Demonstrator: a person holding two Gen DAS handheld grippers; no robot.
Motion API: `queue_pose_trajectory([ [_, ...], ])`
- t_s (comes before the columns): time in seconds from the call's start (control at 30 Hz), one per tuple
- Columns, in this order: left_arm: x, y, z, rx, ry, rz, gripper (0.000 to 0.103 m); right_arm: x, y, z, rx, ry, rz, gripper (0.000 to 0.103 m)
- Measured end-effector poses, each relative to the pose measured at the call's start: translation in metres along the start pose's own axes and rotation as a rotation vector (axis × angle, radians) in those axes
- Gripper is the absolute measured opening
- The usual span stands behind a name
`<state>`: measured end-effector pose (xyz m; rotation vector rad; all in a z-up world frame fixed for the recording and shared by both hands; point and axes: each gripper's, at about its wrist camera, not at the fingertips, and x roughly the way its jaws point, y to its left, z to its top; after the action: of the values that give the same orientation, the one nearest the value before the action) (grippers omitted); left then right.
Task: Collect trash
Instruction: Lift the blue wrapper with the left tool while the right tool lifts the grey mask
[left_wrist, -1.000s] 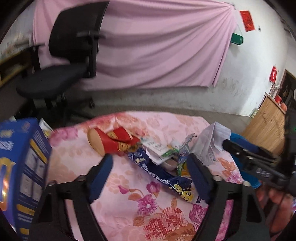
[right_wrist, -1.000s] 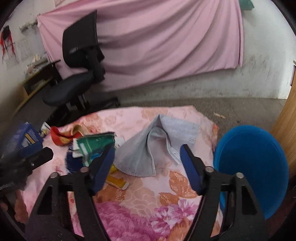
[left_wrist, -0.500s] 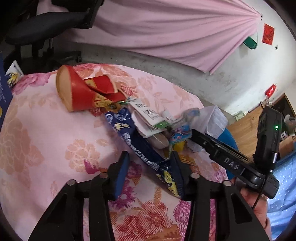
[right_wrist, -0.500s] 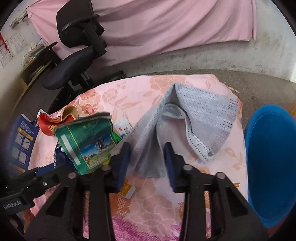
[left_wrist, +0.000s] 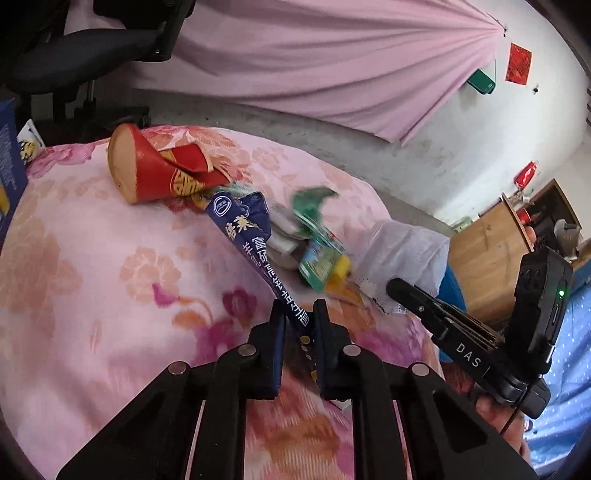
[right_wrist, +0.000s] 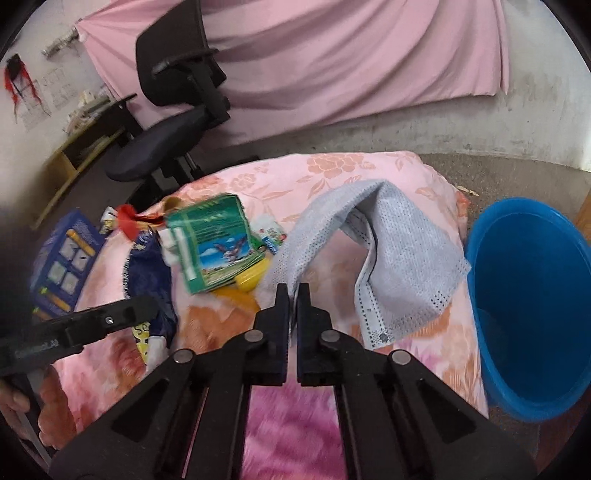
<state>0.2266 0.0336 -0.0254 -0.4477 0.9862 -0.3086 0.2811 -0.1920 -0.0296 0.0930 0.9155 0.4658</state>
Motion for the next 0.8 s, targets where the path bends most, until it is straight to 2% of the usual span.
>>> queue_pose_trajectory([
  [0.17, -0.016, -0.011, -0.029, 0.113, -0.049, 0.030, 0.011, -0.026, 0.006, -0.017, 0.005, -0.070, 0.024, 0.031],
  [0.37, -0.023, -0.022, -0.048, 0.143, -0.124, 0.031, 0.011, -0.065, 0.021, -0.040, -0.068, -0.218, -0.004, 0.031],
  [0.43, -0.027, -0.036, -0.050, 0.183, -0.189, 0.033, 0.011, -0.082, 0.026, -0.047, -0.104, -0.308, -0.028, 0.031],
  [0.57, -0.049, -0.060, -0.054, 0.276, -0.431, 0.059, 0.011, -0.106, 0.038, -0.056, -0.195, -0.471, -0.121, 0.031],
  [0.6, -0.052, -0.066, -0.054, 0.287, -0.473, 0.062, 0.011, -0.114, 0.041, -0.060, -0.219, -0.537, -0.142, 0.031],
  [0.67, -0.062, -0.083, -0.057, 0.334, -0.579, 0.058, 0.011, -0.125, 0.040, -0.063, -0.228, -0.604, -0.166, 0.031],
  [0.8, -0.076, -0.120, -0.067, 0.470, -0.701, 0.061, 0.011, -0.148, 0.034, -0.063, -0.275, -0.731, -0.243, 0.031],
])
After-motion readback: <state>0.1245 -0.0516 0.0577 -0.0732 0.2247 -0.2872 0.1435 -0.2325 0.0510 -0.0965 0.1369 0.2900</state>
